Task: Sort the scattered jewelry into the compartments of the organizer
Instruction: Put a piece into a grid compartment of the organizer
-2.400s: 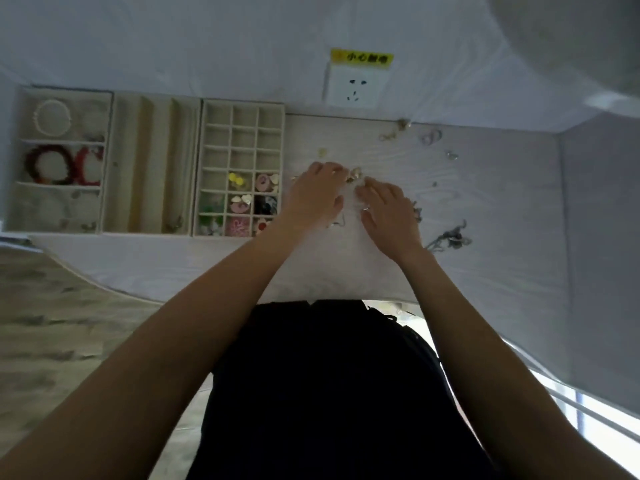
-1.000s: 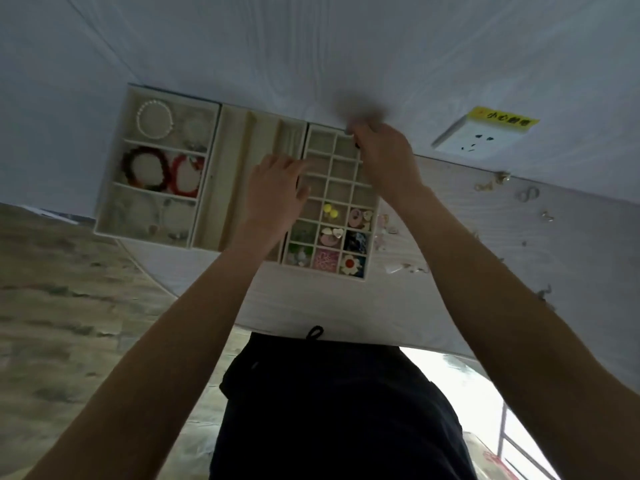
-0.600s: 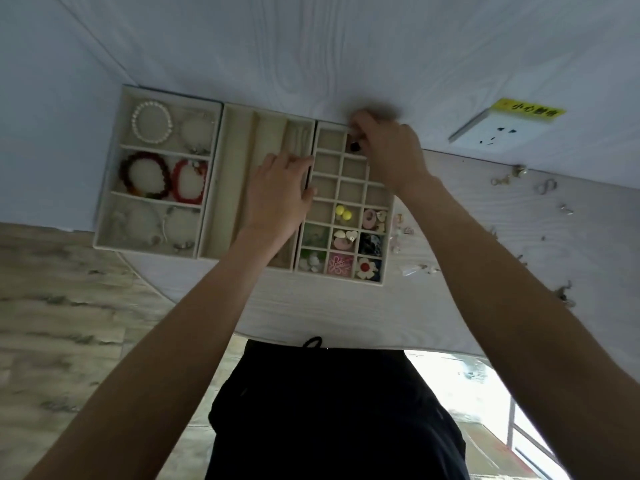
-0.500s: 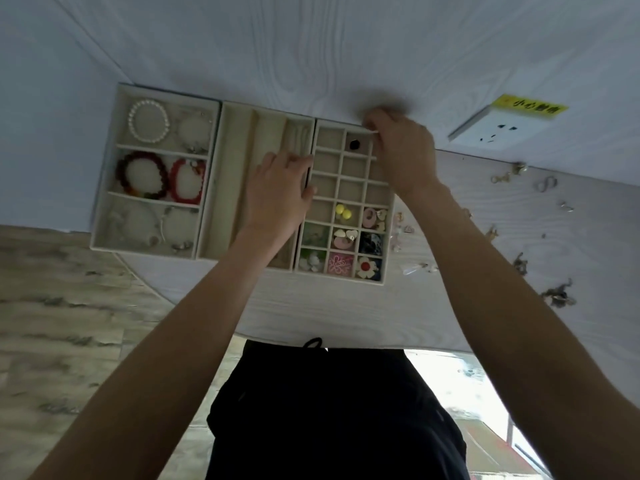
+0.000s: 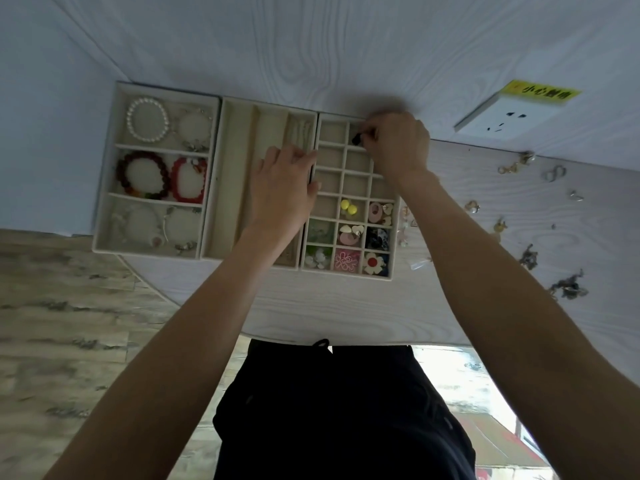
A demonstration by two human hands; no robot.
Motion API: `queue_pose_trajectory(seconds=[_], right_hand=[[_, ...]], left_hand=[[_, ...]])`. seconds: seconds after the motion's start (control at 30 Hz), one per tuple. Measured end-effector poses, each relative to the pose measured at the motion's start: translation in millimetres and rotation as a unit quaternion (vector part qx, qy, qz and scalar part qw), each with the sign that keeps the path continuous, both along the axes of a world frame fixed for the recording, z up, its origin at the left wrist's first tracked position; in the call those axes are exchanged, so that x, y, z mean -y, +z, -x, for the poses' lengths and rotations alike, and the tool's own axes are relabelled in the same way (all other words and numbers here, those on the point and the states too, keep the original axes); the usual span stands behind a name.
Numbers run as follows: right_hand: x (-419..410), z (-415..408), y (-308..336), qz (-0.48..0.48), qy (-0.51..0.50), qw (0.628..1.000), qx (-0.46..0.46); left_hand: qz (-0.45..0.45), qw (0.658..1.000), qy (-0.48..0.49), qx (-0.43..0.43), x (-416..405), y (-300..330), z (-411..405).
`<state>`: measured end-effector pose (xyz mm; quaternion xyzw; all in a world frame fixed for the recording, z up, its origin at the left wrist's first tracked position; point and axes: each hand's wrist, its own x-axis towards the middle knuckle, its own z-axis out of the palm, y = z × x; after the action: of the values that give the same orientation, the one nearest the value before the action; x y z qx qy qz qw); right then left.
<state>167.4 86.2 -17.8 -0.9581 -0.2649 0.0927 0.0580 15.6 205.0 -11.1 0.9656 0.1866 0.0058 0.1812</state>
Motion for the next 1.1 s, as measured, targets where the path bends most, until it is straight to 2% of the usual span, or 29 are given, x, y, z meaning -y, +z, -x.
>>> queue_pose_trajectory(seconds=[0.5, 0.7, 0.8, 0.87, 1.0, 1.1], right_hand=[[-14.9, 2.6, 1.2, 0.015, 0.003, 1.000, 0.001], [-8.6, 11.4, 9.4, -0.038, -0.033, 0.998, -0.033], [11.0, 22.0, 20.7, -0.147, -0.096, 0.984, -0.025], [39.1, 32.5, 26.1, -0.200, -0.140, 0.970, 0.013], [105.8, 53.7, 12.2, -0.195, -0.212, 0.955, 0.068], [123.6, 54.7, -4.5, -0.146, -0.203, 0.968, 0.032]], left_hand=[[-0.009, 1.000, -0.001, 0.001, -0.1, 2.7, 1.1], [-0.002, 1.000, 0.005, -0.001, 1.0, 0.9, 1.3], [0.002, 1.000, 0.009, -0.010, 1.8, 0.2, 0.7], [-0.001, 1.000, 0.013, -0.016, 3.5, -0.3, 1.5], [-0.021, 1.000, 0.000, 0.011, 13.0, 5.2, -0.9], [0.007, 0.999, -0.039, 0.031, 30.4, 10.5, -9.7]])
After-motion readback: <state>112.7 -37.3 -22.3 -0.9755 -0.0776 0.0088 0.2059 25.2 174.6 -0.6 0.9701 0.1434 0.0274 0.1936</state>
